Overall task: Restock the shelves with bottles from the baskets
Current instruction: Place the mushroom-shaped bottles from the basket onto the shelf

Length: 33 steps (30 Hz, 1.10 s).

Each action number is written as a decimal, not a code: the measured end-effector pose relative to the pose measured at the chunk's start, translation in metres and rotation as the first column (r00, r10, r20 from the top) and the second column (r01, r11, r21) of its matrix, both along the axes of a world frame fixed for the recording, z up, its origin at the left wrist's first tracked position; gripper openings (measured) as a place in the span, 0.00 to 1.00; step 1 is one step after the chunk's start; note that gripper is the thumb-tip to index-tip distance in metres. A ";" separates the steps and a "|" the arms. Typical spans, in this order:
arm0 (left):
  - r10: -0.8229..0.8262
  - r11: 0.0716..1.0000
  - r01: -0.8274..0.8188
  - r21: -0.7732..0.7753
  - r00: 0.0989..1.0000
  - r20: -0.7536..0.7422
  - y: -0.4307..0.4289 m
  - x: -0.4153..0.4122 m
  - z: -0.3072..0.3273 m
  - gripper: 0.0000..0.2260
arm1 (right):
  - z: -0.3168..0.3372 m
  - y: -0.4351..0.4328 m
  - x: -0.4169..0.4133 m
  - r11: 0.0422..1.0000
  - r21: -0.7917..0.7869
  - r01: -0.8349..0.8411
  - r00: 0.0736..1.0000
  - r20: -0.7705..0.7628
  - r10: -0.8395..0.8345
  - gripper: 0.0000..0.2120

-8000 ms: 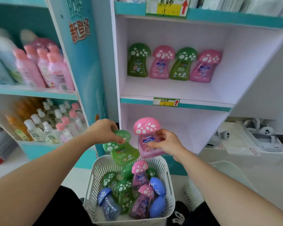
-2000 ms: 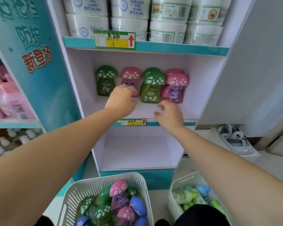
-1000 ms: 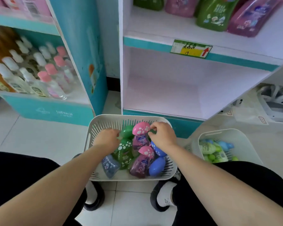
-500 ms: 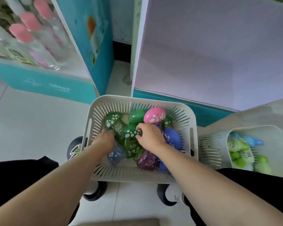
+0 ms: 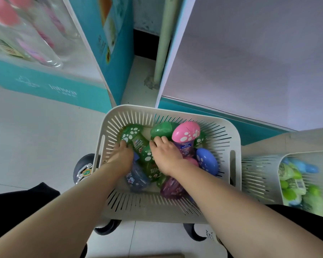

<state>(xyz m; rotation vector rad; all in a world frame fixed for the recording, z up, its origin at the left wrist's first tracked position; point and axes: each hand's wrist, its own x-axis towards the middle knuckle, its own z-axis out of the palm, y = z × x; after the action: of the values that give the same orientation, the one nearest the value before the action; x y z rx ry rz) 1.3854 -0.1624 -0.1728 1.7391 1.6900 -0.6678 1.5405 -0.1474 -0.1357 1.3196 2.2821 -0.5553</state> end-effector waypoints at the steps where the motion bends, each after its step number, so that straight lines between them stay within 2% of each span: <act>1: -0.048 0.999 0.048 0.011 0.999 -0.010 0.002 0.000 0.002 0.20 | 0.001 0.003 0.000 0.999 0.025 -0.025 1.000 0.002 0.025 0.26; 3: -0.103 0.995 0.103 0.002 0.995 0.003 0.004 -0.004 0.007 0.22 | 0.001 0.007 -0.001 0.998 0.045 -0.037 0.999 -0.013 0.038 0.22; 5: -0.099 0.993 0.103 -0.059 0.993 0.072 0.007 -0.010 0.013 0.27 | 0.002 0.006 -0.002 1.000 -0.013 -0.019 0.999 -0.036 0.019 0.25; 7: -0.083 0.985 0.102 -0.137 0.988 0.134 0.007 -0.013 0.019 0.28 | 0.003 0.002 -0.003 0.996 -0.087 -0.003 1.000 -0.030 0.000 0.28; 12: -0.220 0.967 0.230 -0.112 0.971 0.093 0.001 -0.012 0.034 0.26 | 0.010 -0.003 0.006 0.996 -0.084 0.029 0.998 -0.052 -0.033 0.27; 18: -0.219 0.976 0.218 0.024 0.973 0.071 0.009 -0.019 0.076 0.19 | 0.048 -0.009 0.016 0.975 -0.088 0.205 0.959 -0.180 -0.218 0.27; 22: -0.206 0.972 0.195 0.128 0.975 0.083 0.023 -0.015 0.121 0.21 | 0.087 0.001 0.025 0.925 -0.087 0.371 0.883 -0.277 -0.380 0.30; 29: -0.169 0.950 0.108 0.293 0.967 0.193 0.032 0.000 0.211 0.21 | 0.169 0.012 0.055 0.843 -0.047 0.536 0.750 -0.432 -0.501 0.30; 33: -0.141 0.933 0.045 0.358 0.959 0.246 0.032 0.007 0.265 0.27 | 0.215 0.011 0.070 0.812 0.003 0.583 0.712 -0.483 -0.509 0.27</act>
<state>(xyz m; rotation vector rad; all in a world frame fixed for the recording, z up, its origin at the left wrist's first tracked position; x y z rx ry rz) 1.3922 -0.1309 0.0923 2.0606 1.6116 -0.1591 1.6103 -0.1361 0.0795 2.1806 2.2927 -0.9989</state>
